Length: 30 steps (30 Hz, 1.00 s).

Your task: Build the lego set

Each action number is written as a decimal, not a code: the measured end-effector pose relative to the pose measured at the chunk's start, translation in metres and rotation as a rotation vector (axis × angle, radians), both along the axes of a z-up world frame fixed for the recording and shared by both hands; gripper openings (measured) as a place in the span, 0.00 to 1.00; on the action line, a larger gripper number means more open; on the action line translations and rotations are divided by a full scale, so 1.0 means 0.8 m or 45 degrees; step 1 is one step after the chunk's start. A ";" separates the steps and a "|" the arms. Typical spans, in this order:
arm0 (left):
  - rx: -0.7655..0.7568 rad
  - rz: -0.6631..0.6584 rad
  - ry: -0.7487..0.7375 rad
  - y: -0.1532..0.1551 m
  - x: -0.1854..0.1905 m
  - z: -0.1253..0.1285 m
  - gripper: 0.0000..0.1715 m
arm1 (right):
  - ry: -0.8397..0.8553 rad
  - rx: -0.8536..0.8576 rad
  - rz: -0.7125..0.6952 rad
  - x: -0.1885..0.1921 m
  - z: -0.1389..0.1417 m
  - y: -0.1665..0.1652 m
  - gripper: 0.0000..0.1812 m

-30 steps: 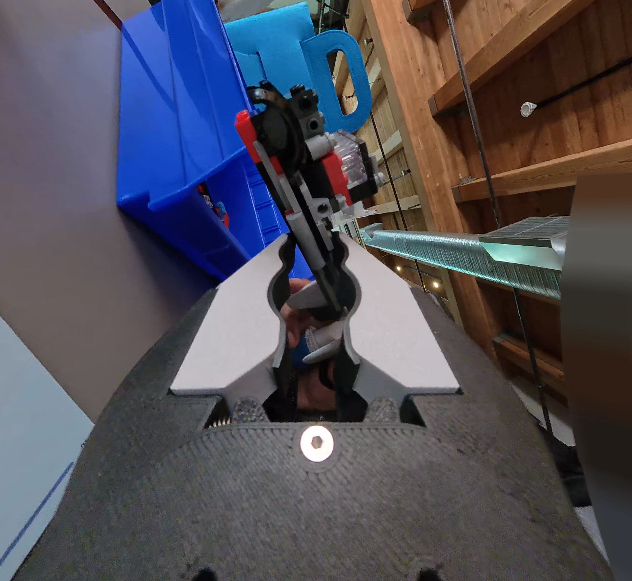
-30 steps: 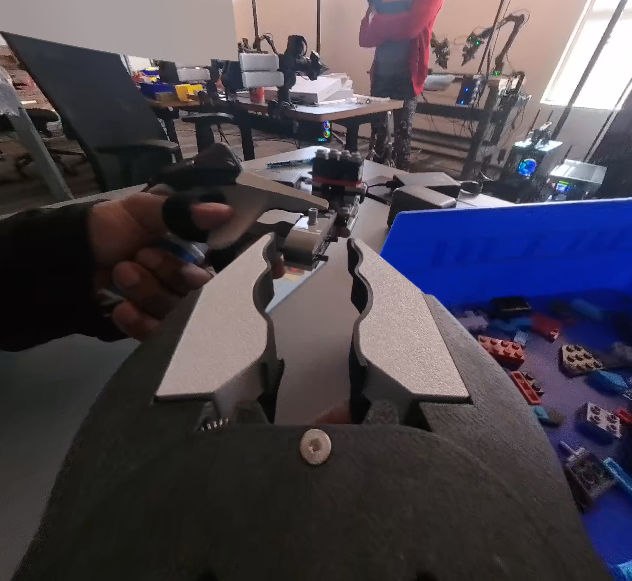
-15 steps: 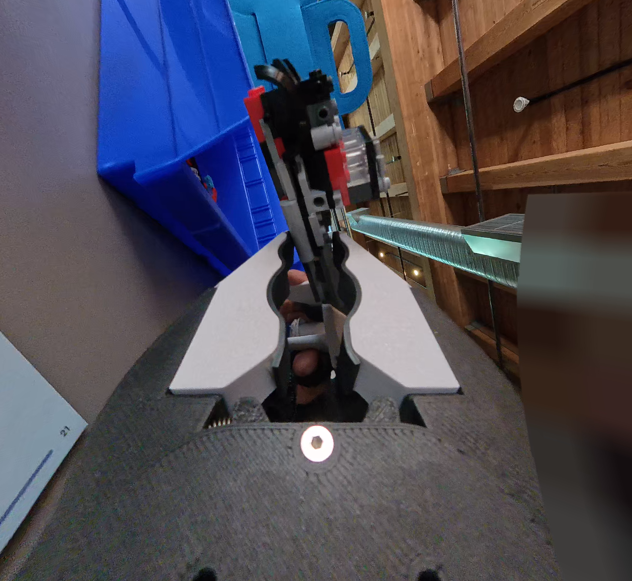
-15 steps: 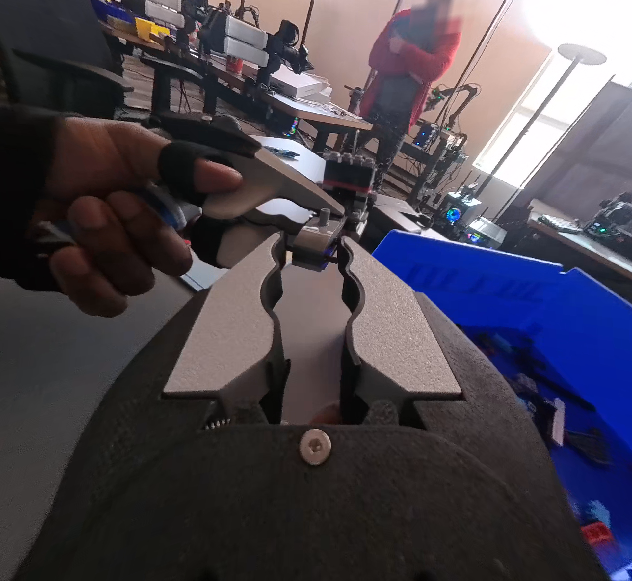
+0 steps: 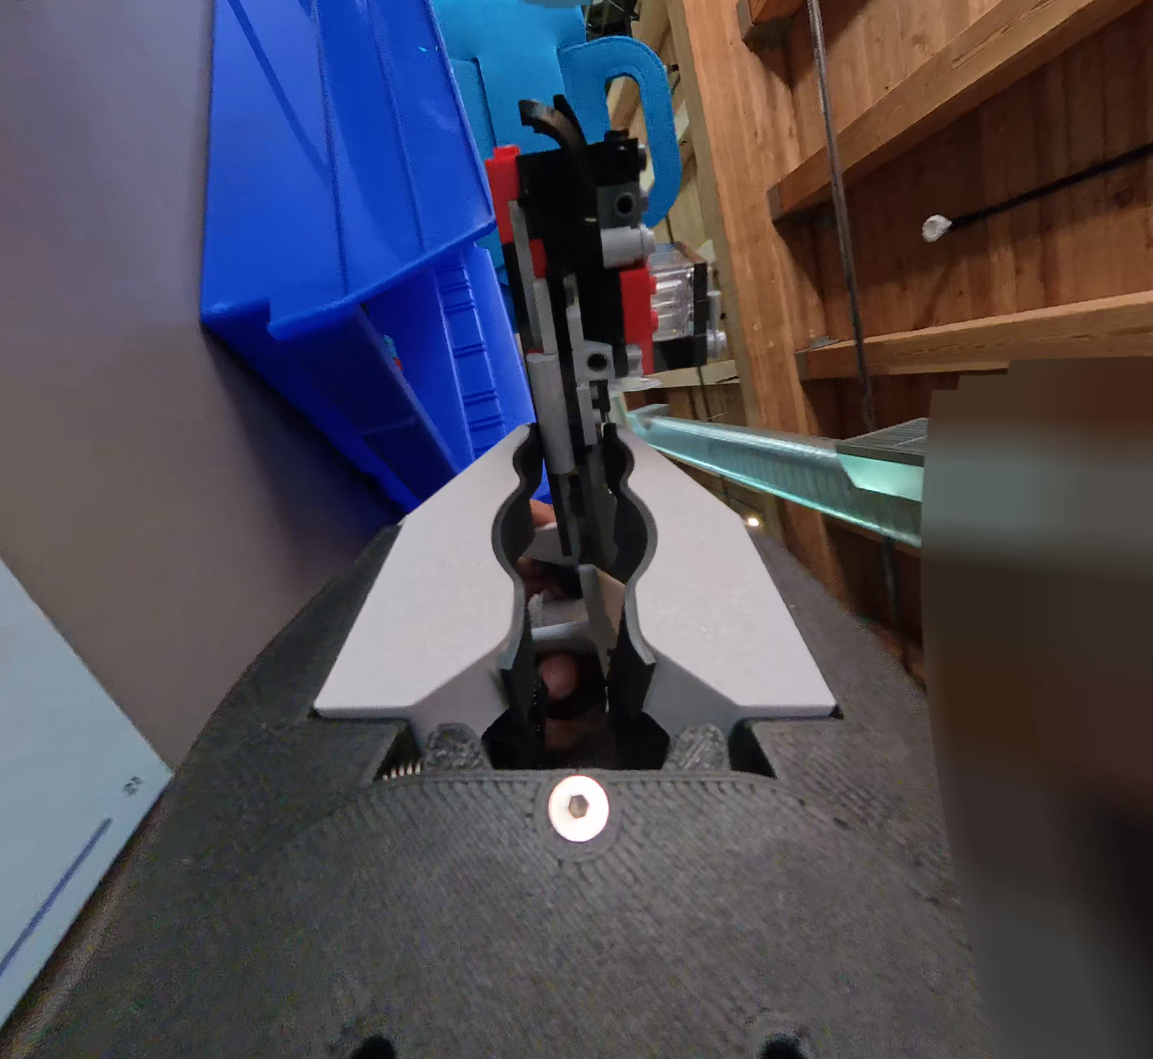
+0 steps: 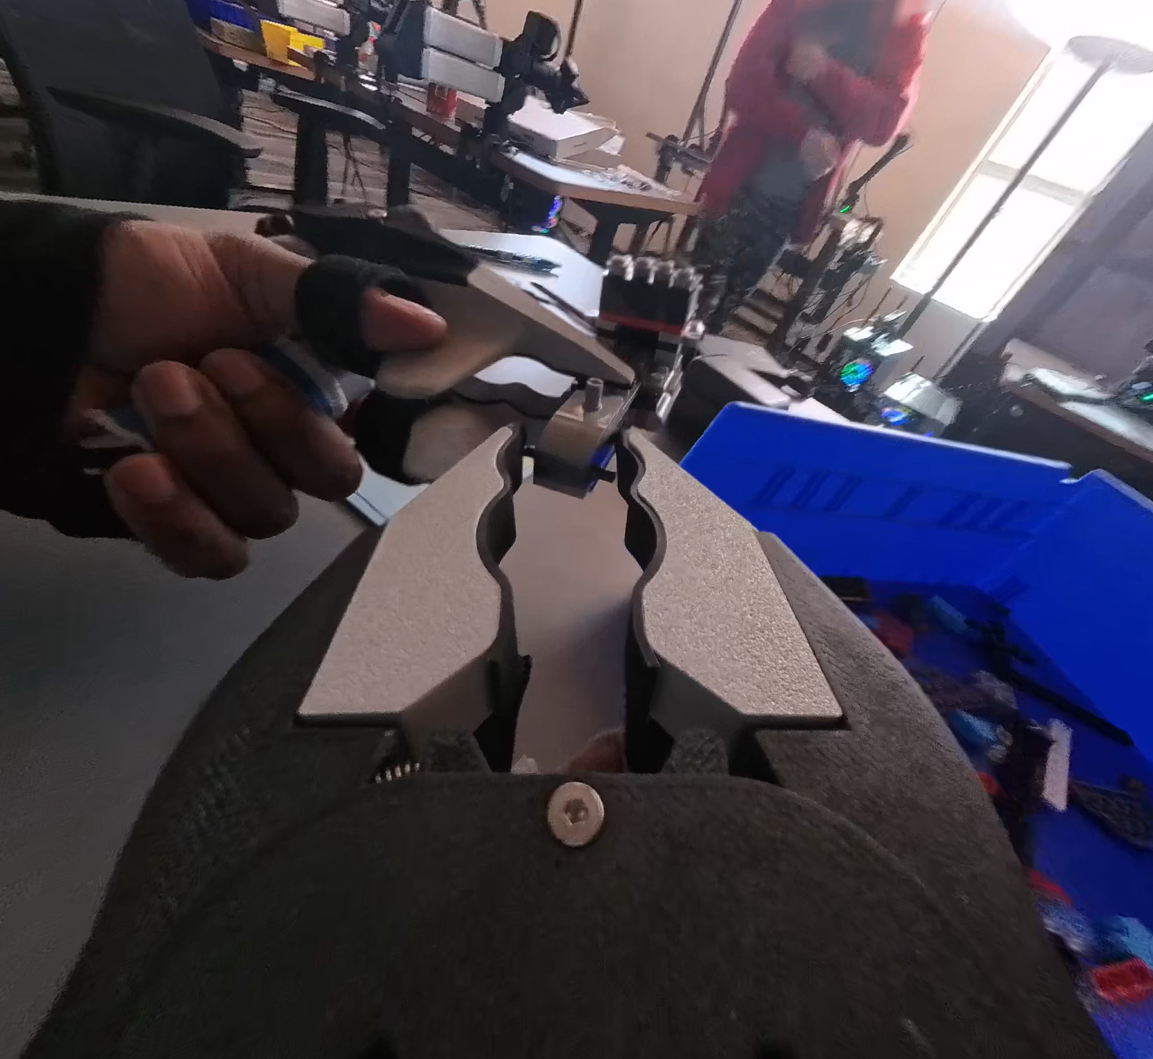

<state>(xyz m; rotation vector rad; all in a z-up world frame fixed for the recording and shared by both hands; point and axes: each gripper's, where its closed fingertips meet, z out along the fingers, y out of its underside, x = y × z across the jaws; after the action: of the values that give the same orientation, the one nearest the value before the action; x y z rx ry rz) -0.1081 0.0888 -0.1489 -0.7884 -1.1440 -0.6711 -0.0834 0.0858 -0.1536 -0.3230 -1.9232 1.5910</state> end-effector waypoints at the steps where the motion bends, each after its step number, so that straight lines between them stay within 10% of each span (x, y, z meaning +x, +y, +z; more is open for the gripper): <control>1: -0.044 0.021 0.018 -0.004 -0.002 -0.002 0.12 | -0.062 0.003 0.029 0.000 -0.002 0.000 0.18; 7: -0.283 0.131 0.050 -0.032 -0.017 -0.016 0.12 | -0.642 0.273 0.481 0.054 -0.049 0.001 0.21; 14: -0.316 0.117 0.026 -0.029 -0.017 -0.026 0.12 | -0.429 0.702 0.695 0.115 -0.104 -0.009 0.17; 21: -0.329 0.103 0.031 -0.023 -0.015 -0.026 0.12 | -0.414 0.802 0.549 0.106 -0.129 -0.021 0.03; 30: -0.327 0.131 0.035 -0.031 -0.018 -0.023 0.12 | -0.946 0.339 0.200 0.049 -0.111 -0.009 0.04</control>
<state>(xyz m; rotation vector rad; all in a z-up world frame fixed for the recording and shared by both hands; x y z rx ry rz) -0.1225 0.0640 -0.1676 -0.9452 -1.2522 -0.4309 -0.0445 0.0784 -0.2421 -0.7412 -2.7432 1.3878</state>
